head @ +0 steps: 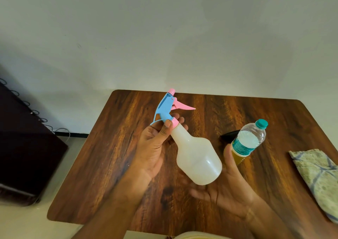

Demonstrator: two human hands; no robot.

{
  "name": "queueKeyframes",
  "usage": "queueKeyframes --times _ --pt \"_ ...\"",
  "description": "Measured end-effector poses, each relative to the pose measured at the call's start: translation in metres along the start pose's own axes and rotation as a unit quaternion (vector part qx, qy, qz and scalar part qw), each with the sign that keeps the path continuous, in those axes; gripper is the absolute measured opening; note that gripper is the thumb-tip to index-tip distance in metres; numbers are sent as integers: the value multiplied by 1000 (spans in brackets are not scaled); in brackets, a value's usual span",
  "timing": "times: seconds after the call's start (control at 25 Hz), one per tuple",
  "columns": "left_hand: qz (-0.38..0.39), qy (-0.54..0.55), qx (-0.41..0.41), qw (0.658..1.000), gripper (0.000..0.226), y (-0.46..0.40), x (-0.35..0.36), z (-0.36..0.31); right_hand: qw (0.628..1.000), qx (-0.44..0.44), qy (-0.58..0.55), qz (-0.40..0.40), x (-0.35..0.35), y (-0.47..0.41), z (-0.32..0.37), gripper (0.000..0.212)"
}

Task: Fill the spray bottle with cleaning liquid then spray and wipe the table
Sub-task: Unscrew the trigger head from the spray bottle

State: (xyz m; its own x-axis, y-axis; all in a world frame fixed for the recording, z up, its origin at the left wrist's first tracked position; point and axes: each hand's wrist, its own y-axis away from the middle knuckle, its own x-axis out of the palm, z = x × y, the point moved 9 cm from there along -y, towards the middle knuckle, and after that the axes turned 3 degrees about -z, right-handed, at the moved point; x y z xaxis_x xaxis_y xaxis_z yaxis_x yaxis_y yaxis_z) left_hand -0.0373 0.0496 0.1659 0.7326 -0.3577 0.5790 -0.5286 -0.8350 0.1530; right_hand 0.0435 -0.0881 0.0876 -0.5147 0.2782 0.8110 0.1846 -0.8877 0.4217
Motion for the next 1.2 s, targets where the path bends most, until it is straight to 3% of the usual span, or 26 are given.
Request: queueKeyframes --times 0.12,0.24,0.4,0.6,0.76,0.92,1.2 --pt "-4 3 5 1000 33 0 -1 -3 999 -16 -28 10 7 0 1 62" --pt "-10 9 1 1000 27 1 -4 -3 996 -83 -24 -15 0 4 19 66" --pt "-2 -2 -3 1000 31 1 -2 -2 999 23 -31 15 9 3 -3 71" --pt "-2 -1 -2 1000 40 0 -1 -1 998 -57 -27 3 1 4 16 64" --pt "-2 -11 5 1000 42 -3 2 -1 999 20 -42 26 10 3 4 63" --pt "-21 -31 33 999 26 -8 -3 -7 998 -52 -27 9 1 3 20 58" --pt "-63 -32 47 996 28 -25 -25 -22 998 -38 34 -38 -27 -3 17 69"
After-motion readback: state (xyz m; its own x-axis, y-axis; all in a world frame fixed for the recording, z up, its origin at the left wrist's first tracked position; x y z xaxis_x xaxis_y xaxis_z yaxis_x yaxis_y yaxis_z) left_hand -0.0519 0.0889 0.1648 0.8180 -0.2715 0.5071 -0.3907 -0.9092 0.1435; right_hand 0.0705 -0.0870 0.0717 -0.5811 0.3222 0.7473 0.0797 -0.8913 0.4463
